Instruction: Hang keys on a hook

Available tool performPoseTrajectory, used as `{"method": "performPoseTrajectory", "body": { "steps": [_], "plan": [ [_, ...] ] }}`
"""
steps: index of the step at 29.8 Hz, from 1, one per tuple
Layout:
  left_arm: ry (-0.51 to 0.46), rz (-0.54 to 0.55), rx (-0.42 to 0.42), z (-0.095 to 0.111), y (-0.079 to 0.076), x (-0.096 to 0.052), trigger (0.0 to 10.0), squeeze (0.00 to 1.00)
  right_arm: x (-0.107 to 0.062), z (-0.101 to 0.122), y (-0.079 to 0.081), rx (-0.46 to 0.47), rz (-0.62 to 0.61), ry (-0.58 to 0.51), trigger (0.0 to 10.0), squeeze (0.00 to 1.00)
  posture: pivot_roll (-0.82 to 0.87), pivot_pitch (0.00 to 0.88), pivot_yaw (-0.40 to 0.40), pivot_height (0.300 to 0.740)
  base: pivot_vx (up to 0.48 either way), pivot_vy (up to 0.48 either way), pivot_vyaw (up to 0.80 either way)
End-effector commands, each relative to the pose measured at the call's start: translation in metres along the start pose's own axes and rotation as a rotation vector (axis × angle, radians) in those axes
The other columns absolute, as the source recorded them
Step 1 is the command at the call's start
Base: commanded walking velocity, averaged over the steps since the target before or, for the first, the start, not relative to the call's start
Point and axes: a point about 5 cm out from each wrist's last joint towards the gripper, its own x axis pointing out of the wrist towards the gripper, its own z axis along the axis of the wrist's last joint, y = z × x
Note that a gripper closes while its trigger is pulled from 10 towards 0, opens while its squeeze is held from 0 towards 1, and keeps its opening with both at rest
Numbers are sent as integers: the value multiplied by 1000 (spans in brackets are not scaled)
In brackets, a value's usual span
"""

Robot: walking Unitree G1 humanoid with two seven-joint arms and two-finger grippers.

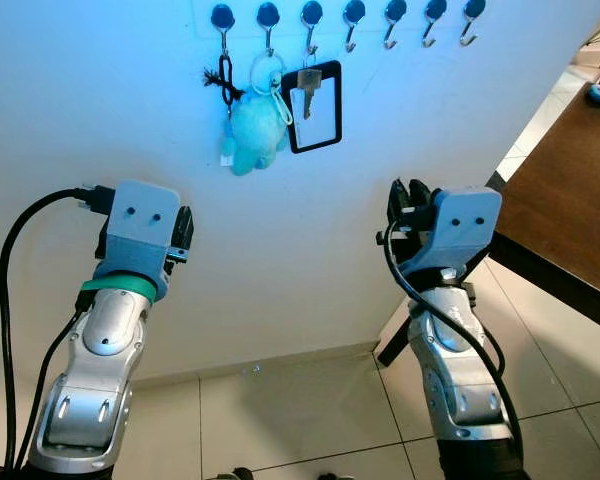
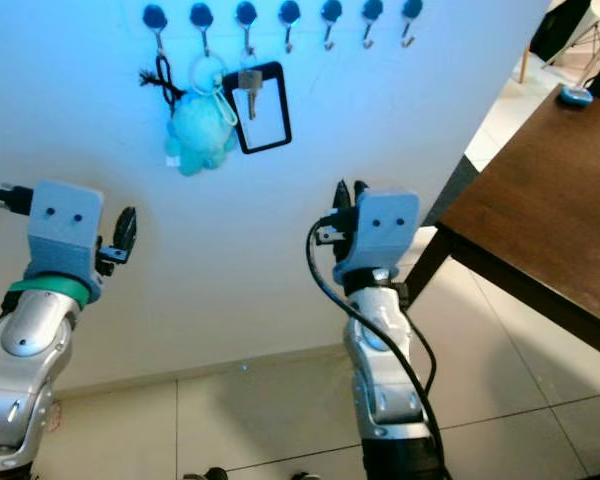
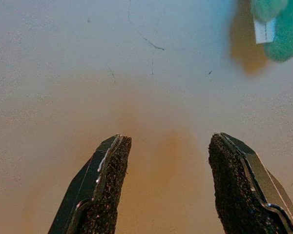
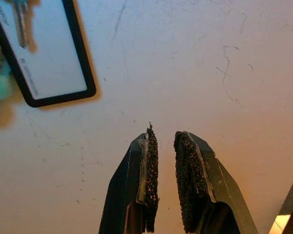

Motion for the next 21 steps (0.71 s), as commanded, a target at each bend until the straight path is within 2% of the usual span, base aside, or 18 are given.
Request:
{"method": "performPoseTrajectory", "body": {
  "steps": [1,12,21],
  "plan": [
    [6,8,-27,-2,0,-1,10000,0,0,-3,4,13,18,14,10000,0,-58,71,74,740,-281,0,0],
    [-5,12,-54,0,-3,-1,10000,0,2,-1,9,14,50,6,10000,0,-56,76,72,740,-310,0,0],
    [-5,15,-62,0,-4,-1,10000,0,3,-2,7,8,45,11,10000,0,-56,80,72,740,-343,0,0]
  ]
}}
